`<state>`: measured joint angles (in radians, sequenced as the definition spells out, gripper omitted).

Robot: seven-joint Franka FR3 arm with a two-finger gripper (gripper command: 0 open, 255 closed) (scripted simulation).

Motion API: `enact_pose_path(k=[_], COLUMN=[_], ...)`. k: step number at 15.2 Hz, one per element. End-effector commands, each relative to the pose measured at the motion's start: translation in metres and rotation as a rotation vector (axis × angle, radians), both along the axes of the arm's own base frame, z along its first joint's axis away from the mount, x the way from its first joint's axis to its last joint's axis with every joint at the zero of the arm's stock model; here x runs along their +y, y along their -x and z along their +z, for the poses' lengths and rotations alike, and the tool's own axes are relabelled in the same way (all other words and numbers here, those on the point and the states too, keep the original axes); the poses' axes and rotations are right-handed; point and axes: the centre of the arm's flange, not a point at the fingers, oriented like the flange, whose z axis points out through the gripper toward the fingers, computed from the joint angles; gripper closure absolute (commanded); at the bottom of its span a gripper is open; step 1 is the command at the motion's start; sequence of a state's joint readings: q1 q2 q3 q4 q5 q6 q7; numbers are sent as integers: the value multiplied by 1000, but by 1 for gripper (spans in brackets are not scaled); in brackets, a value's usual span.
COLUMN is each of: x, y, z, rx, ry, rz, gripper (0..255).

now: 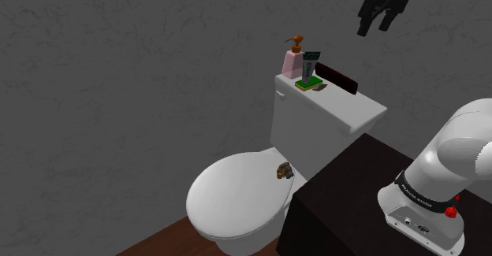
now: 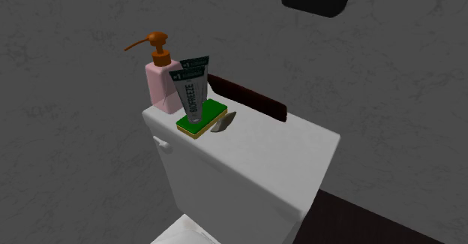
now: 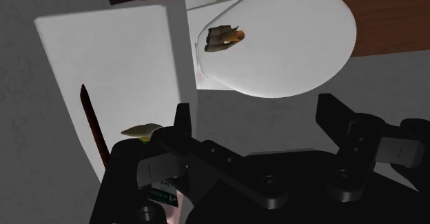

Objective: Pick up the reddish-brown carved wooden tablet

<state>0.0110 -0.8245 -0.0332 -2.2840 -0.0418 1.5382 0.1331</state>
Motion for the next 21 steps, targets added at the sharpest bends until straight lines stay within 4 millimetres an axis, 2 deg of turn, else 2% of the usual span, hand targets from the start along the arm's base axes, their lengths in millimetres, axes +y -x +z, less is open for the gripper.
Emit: enact_pose_path(k=[1, 11, 21], x=[0, -63, -135], y=[0, -63, -124], z=[0, -88, -170], rx=[0, 25, 50], ry=[0, 106, 211], rz=[0, 11, 22], gripper=[0, 0, 0])
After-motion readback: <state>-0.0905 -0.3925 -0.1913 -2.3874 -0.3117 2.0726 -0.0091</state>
